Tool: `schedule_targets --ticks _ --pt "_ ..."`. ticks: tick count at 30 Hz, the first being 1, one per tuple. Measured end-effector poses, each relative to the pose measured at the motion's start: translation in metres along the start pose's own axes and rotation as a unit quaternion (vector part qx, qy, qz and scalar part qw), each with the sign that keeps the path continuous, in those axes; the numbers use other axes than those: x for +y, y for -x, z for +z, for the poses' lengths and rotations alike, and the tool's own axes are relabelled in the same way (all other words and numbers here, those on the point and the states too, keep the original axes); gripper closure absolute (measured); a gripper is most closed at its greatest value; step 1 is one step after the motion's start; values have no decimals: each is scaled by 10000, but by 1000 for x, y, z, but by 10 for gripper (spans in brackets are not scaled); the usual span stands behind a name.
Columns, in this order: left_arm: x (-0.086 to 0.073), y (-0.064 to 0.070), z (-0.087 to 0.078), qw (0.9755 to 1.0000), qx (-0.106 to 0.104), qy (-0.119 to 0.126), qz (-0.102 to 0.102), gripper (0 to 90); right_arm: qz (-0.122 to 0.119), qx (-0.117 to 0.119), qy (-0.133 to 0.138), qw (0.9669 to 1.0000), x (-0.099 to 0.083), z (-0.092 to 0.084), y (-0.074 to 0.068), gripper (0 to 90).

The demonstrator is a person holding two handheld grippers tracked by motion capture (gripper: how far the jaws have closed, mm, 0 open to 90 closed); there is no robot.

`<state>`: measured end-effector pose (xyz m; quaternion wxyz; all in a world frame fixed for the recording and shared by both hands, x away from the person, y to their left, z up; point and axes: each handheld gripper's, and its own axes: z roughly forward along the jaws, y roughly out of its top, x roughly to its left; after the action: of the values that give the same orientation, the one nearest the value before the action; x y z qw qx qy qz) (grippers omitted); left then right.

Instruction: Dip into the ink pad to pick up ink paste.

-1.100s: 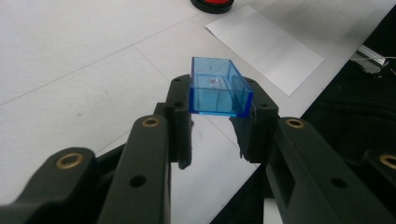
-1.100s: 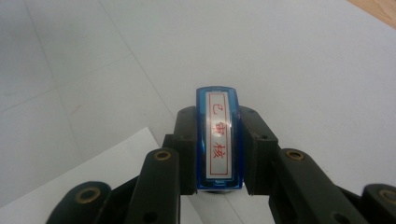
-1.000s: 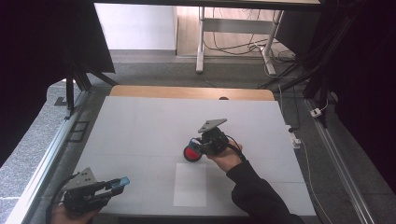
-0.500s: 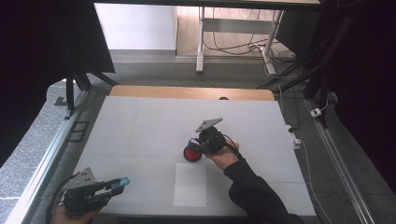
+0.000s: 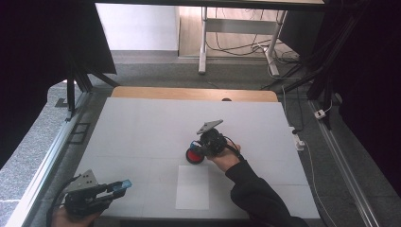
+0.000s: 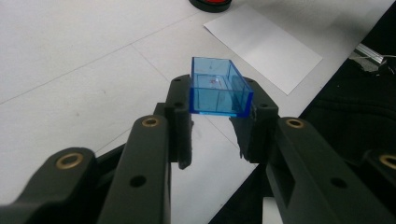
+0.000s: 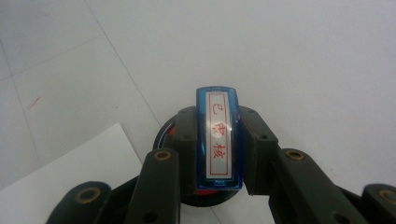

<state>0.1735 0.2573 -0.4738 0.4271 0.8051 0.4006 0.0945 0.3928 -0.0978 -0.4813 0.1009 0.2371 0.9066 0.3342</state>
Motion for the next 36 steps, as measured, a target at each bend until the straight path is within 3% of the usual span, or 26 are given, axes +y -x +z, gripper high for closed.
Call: schedule_targets --ticks 7,16,25,30,36 --pt "0 0 0 10000 -3 -11 -2 684 55 52 -84 9999 1 3 3 715" --pt "0 0 1 10000 -3 -20 -16 684 348 235 -156 9990 3 5 9 717" --pt "0 0 1 10000 -8 -30 0 684 -198 -195 -315 9991 8 5 -7 718" --pt "0 -1 1 10000 -3 -39 -2 684 -17 -77 -234 9997 6 5 -2 718" --pt "0 -1 1 10000 -23 -49 -42 684 407 215 -92 9989 1 5 9 718"
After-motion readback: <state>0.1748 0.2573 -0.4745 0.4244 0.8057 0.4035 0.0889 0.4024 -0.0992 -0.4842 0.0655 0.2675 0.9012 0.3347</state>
